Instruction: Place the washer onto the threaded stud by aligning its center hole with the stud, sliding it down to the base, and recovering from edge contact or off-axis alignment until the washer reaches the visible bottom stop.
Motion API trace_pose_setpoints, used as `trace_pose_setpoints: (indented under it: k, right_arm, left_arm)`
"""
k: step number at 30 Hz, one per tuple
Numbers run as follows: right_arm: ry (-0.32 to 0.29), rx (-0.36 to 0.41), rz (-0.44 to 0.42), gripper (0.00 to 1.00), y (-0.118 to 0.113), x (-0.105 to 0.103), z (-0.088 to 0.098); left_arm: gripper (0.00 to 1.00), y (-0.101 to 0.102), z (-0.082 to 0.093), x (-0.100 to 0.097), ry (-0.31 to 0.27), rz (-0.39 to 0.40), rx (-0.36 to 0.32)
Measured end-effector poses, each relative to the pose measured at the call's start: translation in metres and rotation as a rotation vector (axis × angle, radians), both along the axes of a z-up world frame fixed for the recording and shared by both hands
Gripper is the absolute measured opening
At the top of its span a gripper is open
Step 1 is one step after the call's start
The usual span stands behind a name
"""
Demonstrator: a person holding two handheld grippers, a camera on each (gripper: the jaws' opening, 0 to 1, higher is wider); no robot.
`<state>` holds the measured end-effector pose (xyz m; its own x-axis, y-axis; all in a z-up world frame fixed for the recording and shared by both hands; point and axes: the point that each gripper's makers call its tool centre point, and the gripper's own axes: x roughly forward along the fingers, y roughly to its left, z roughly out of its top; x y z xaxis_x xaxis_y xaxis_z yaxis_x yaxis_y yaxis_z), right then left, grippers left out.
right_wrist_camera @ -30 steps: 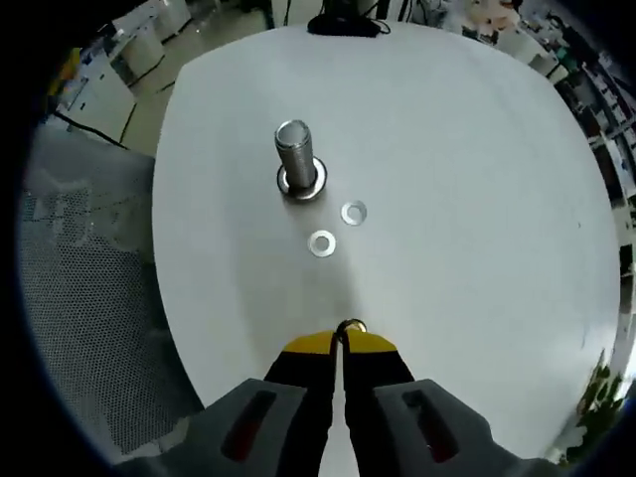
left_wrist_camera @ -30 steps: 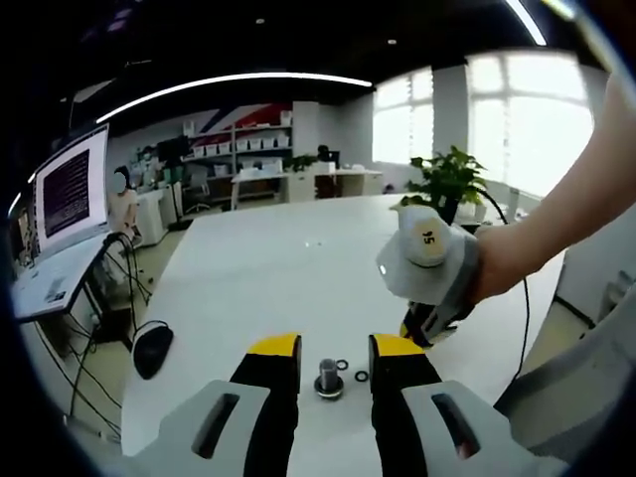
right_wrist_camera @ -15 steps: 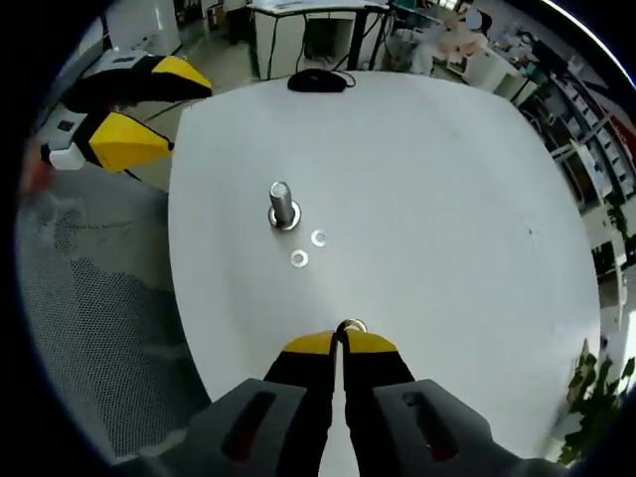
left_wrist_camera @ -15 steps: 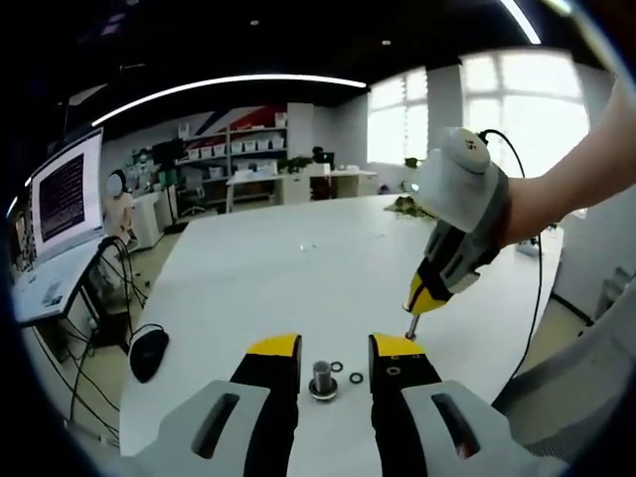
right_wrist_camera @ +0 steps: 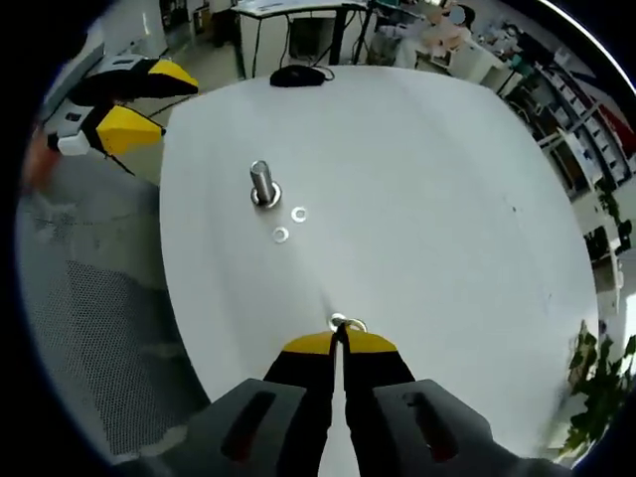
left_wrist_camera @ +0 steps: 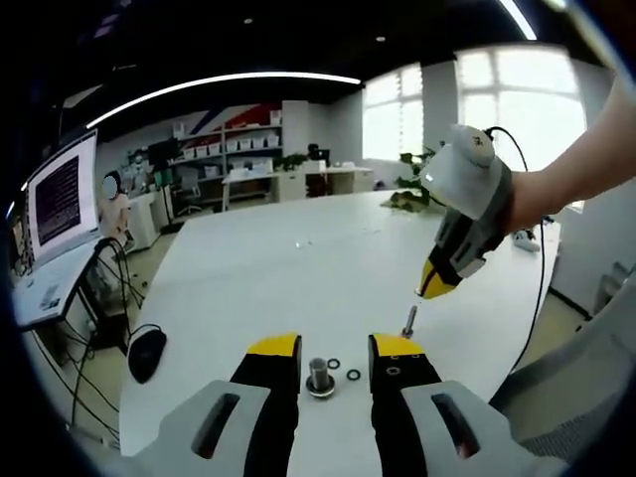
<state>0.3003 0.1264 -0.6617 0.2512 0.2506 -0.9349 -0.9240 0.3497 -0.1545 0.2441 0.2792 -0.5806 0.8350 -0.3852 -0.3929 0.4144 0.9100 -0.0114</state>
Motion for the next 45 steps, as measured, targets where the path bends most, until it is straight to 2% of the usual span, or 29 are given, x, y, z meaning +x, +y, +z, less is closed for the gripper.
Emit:
trace_pose_setpoints:
  k: [3, 8, 12, 21, 34, 38, 45]
  right_arm:
    - [0.012, -0.032, 0.014, 0.03, -0.003, 0.002, -0.012]
    - [0.034, -0.021, -0.029, 0.04, -0.006, 0.008, -0.018]
    - [0.032, -0.043, -0.006, 0.04, -0.005, 0.008, -0.021]
    - [0.032, -0.067, 0.035, 0.04, -0.002, 0.005, -0.024]
    - [0.032, -0.069, 0.034, 0.05, -0.006, 0.008, -0.024]
    - [0.024, -0.065, 0.03, 0.1, -0.006, 0.008, -0.022]
    - [0.022, -0.057, 0.035, 0.1, -0.006, 0.004, -0.021]
  left_arm:
    - [0.25, 0.001, 0.0, 0.0, 0.0, 0.004, -0.001]
    - [0.25, 0.001, -0.001, 0.0, 0.004, 0.005, 0.001]
    - [0.25, 0.002, -0.001, 0.0, 0.006, 0.006, 0.001]
    - [0.25, 0.0, -0.003, 0.001, 0.012, 0.003, 0.0]
    - [0.25, 0.003, -0.005, 0.001, 0.02, 0.015, -0.002]
    - [0.25, 0.003, -0.005, 0.001, 0.02, 0.015, -0.001]
    - [0.25, 0.003, -0.006, 0.001, 0.023, 0.015, 0.004]
